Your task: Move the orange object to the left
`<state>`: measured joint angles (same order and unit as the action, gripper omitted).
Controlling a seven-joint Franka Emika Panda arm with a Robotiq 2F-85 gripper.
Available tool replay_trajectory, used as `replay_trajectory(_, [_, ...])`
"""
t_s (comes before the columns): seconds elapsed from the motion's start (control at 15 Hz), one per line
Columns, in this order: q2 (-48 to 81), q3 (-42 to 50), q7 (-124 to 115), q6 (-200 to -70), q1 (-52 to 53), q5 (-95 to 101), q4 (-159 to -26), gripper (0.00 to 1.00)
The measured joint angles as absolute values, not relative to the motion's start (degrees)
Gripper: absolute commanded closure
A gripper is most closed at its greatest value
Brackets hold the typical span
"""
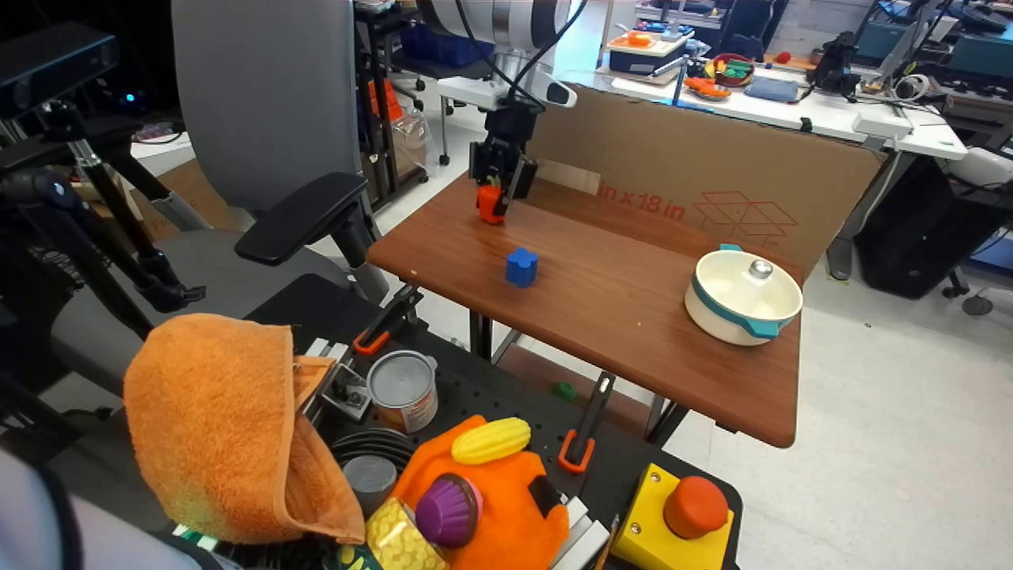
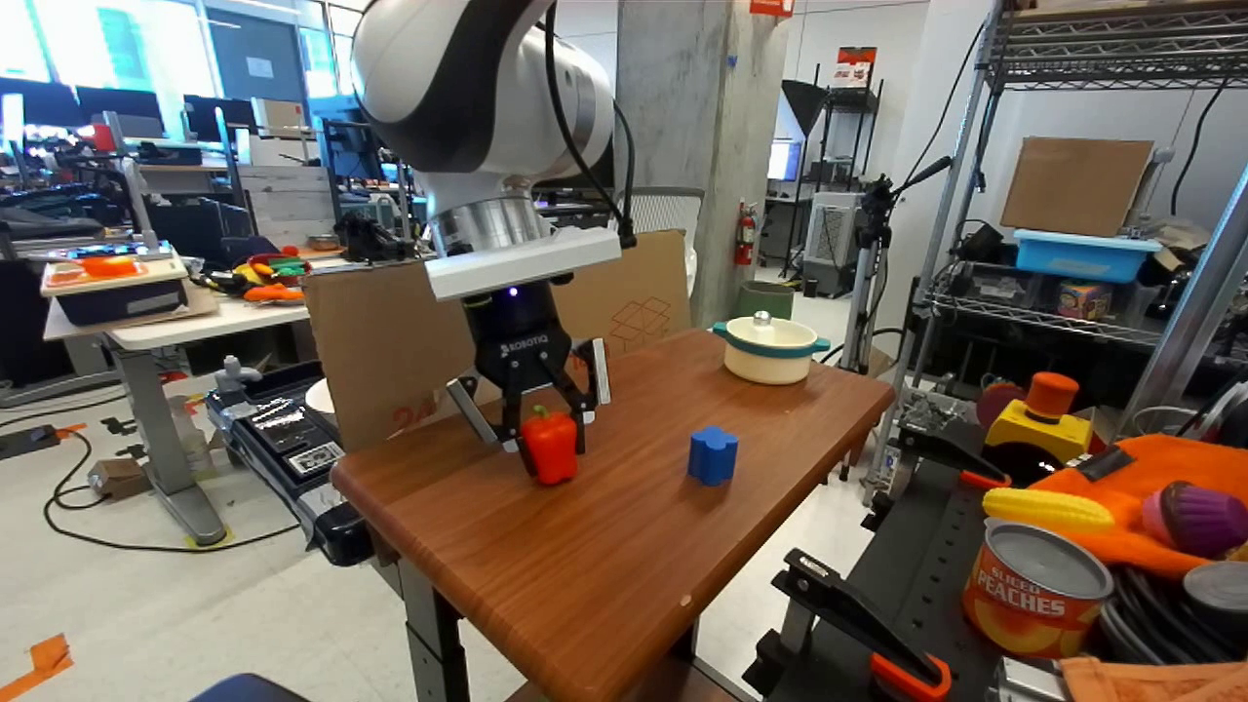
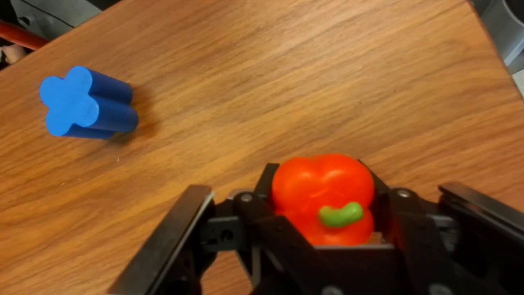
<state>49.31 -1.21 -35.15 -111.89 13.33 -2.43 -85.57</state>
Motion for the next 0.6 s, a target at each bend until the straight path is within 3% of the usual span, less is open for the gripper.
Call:
replay_trajectory(0.27, [49.62,-0.78,-35.06,-111.89,13.33,-2.43,-85.71,0.02])
replay_trajectory(0.6, [47.64,-0.81,-32.76,-111.92,13.36,-2.4,-86.62,0.0])
